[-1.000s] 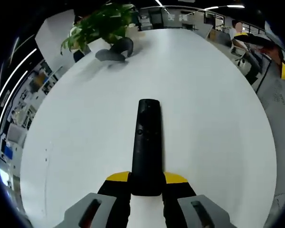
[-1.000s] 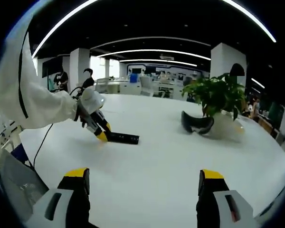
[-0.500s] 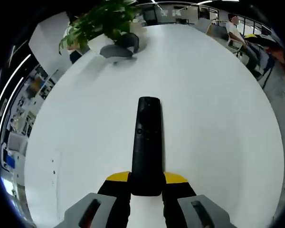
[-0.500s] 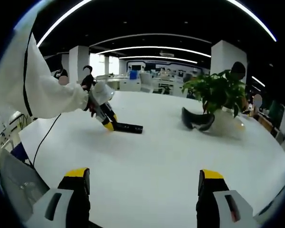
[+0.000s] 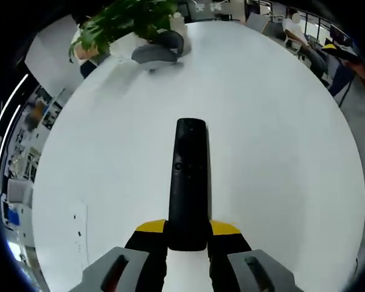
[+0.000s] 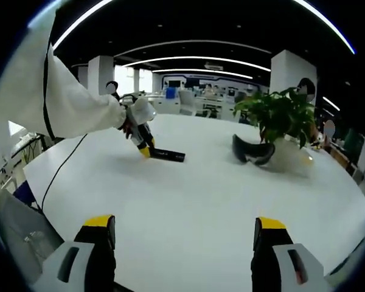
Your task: Press the specified remote control buttons in sequence, fully releasing each button before pressing the next.
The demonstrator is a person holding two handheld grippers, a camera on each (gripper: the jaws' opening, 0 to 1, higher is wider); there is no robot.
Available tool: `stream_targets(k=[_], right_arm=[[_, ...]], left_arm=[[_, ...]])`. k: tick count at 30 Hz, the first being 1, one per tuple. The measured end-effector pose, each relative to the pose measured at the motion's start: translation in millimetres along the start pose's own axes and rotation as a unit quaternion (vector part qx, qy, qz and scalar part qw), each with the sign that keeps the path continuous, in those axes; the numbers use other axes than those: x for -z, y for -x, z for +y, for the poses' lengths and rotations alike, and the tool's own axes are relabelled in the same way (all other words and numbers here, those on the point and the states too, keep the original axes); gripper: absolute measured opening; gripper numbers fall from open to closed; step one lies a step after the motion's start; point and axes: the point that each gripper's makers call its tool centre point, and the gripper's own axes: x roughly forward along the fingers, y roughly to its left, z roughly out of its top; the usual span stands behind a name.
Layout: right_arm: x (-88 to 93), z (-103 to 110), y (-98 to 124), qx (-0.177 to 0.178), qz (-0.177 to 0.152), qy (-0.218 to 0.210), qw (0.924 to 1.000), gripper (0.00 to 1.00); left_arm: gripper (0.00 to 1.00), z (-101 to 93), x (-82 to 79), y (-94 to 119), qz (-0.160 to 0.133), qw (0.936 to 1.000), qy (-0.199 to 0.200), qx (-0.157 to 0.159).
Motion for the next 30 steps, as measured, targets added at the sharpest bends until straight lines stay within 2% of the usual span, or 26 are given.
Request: stream_targets(k=[3, 6, 8, 10, 13, 14, 18, 20, 21, 23, 25, 27, 29, 30], right_arm=[[-0.8, -0.8, 0.2, 0.001, -0.002, -0.002, 1.0000, 0.94], [-1.6, 0.0, 0.6, 0.000, -0.004, -0.001, 1.0000, 0.94], [-1.7, 1.0, 0.6, -0.002, -0.004, 0.002, 1.0000, 0.94], [-2.5, 1.9, 0.9, -0.003, -0.006, 0.004, 1.0000, 0.95], [-4.2, 2.1, 1.4, -0.004, -0.010, 0.004, 0.9999, 0.95], [-4.8, 1.8, 1.7, -0.004, -0.012, 0.004, 0.9999, 0.95], [-5.6, 2.9, 2.0, -0.007, -0.015, 0.004, 0.9999, 0.97], [-7.0, 5.2, 2.6, -0.009, -0.019, 0.012, 0.9997, 0.98], [-8.5, 5.6, 3.3, -0.009, -0.023, 0.015, 0.9996, 0.99], [-8.7, 4.8, 3.5, -0.009, -0.024, 0.015, 0.9996, 0.99], [-9.2, 3.1, 3.8, -0.007, -0.025, 0.012, 0.9996, 0.99], [-10.7, 2.2, 4.5, -0.007, -0.030, 0.008, 0.9995, 0.99], [-12.1, 2.0, 5.0, -0.007, -0.034, 0.008, 0.9994, 0.99], [-12.4, 2.3, 5.0, -0.007, -0.034, 0.007, 0.9994, 0.99]], left_arm=[[0.24, -1.9, 1.8, -1.1, -0.006, 0.9999, 0.004, 0.012], [0.24, -3.3, 2.5, -1.4, -0.013, 0.9998, 0.010, 0.009], [0.28, -1.5, 2.9, -1.1, -0.021, 0.9997, 0.013, -0.003], [0.31, 3.1, 5.1, 0.0, -0.027, 0.9979, 0.051, -0.028], [0.32, 2.0, 6.2, 0.2, -0.033, 0.9965, 0.063, -0.045], [0.33, 4.5, 7.3, 1.5, -0.036, 0.9944, 0.074, -0.066], [0.33, 3.4, 12.6, 4.3, -0.025, 0.9845, 0.141, -0.101], [0.36, 3.9, 11.8, 5.2, -0.026, 0.9841, 0.134, -0.113], [0.39, 5.4, 11.2, 6.6, -0.034, 0.9810, 0.144, -0.125], [0.53, 6.8, 10.0, 9.1, -0.053, 0.9737, 0.175, -0.136], [0.61, 6.2, 16.2, 11.5, -0.049, 0.9671, 0.201, -0.148], [0.75, 3.4, 15.1, 12.6, -0.065, 0.9651, 0.200, -0.156], [0.80, -4.9, 19.6, 15.1, -0.060, 0.9626, 0.210, -0.160], [0.85, -10.0, 25.1, 18.1, -0.052, 0.9562, 0.234, -0.168]])
